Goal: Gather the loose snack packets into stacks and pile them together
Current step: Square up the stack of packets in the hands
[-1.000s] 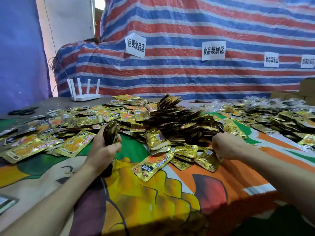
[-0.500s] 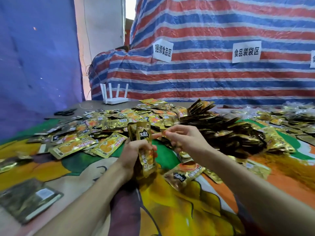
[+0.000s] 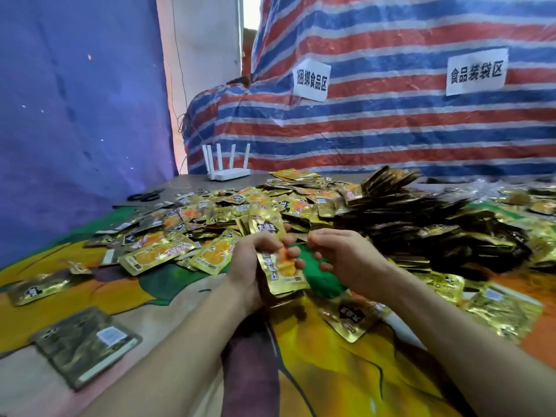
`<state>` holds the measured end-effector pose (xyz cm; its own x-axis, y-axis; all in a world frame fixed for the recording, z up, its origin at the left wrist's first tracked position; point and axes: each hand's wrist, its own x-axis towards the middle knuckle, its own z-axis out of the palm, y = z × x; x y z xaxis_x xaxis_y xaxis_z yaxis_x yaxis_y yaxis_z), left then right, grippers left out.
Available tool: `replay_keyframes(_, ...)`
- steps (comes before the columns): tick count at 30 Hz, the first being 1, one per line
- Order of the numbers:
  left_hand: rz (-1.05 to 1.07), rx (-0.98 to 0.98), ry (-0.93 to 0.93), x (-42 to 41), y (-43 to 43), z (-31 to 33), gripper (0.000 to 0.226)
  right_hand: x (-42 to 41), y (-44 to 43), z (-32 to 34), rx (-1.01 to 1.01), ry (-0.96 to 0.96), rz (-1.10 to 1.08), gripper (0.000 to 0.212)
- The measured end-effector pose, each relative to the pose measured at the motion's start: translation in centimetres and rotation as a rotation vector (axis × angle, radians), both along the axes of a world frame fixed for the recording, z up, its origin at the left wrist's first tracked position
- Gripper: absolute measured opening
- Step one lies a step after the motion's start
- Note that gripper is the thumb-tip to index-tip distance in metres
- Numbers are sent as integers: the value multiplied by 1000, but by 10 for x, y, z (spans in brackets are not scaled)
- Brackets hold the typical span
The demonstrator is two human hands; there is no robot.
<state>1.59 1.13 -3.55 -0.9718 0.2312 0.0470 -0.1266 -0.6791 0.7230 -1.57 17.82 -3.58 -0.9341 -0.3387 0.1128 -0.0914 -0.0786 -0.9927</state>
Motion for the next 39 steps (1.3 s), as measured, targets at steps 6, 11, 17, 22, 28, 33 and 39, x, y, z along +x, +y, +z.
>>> replay_keyframes(6,-104,59,77,3,-3,-1,38,11,6,18,-454,-98,233,11)
replay_keyframes(11,-232,36,89,5,-3,-1,31,11,7,18,-592,-12,211,26)
replay_keyframes(17,-270,-147,30,2,-7,-4,29,9,7,10,-255,156,136,43)
replay_keyframes(22,88,-144,-131,-4,-7,-2,26,12,5,7,-81,170,-26,51)
replay_keyframes(28,469,42,-200,-14,-14,-1,17,27,-19,-4,64,202,-34,46)
replay_keyframes(33,534,199,-197,-15,-15,2,54,37,-40,-10,217,388,-198,53)
replay_keyframes(39,400,186,-246,-14,-11,0,62,41,-46,-14,191,596,-246,53)
